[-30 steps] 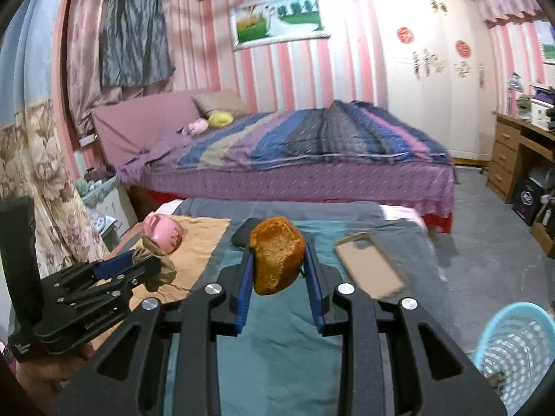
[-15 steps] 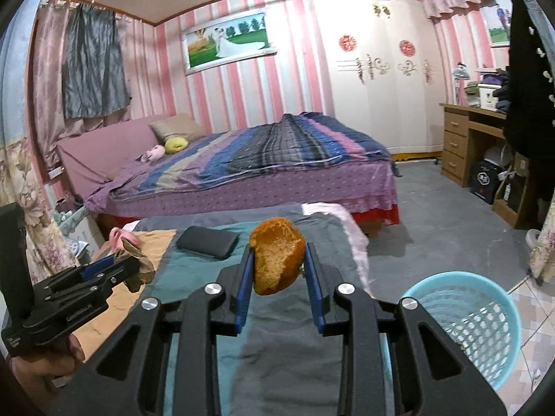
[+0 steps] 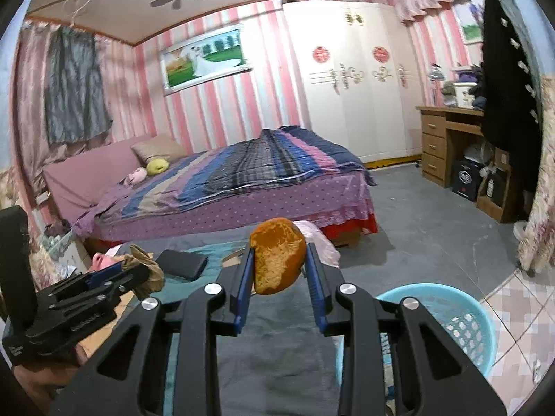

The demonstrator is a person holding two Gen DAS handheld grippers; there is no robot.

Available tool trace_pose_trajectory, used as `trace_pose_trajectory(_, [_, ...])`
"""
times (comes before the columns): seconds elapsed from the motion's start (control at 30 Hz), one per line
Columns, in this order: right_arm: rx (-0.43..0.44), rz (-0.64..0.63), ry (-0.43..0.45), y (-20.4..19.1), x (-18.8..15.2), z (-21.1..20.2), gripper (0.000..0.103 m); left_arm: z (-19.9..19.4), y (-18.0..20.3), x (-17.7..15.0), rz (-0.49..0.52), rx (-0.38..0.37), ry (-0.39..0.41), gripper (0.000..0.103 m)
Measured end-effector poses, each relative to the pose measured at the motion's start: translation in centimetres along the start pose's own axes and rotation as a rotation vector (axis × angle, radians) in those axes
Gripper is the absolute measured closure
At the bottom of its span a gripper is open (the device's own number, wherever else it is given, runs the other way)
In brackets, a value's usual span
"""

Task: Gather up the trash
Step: 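Carry the brown item and orange peel with both tools over the basket, then open both tools to drop the brown item and orange peel into the basket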

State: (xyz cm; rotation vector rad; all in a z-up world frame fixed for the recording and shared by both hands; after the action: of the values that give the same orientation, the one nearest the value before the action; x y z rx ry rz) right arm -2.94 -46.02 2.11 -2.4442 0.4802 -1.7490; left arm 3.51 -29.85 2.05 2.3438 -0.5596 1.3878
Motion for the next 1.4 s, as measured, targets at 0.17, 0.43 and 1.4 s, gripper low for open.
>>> trace_pose_trajectory(0.17, [-0.048, 0.045, 0.020, 3.0, 0.4, -0.8, 0.072, 0.3, 4.2, 1.7, 0.052, -0.038, 0.017, 0.065])
trace_pose_trajectory(0.43, [-0.102, 0.081, 0.009, 7.3, 0.7, -1.5, 0.072, 1.6, 8.9, 1.8, 0.092, -0.089, 0.012, 0.065])
trace_pose_trajectory(1.4, [-0.219, 0.205, 0.013, 14.0, 0.3, -2.2, 0.036, 5.9, 17.2, 0.1, 0.126, -0.250, -0.082, 0.053])
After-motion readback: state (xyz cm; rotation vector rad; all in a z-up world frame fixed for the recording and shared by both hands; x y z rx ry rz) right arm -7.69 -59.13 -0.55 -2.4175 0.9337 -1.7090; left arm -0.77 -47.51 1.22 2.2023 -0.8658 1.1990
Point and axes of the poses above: each gripper's, at about its wrist camera, not at the fingertips, and z roughly the way its jaws point, y to its right, x to its top, the point moved 7 cm from there along z, roughly the way its jaws point, and after that the axes turned 2 degrees about x, right-handed, at the moved point
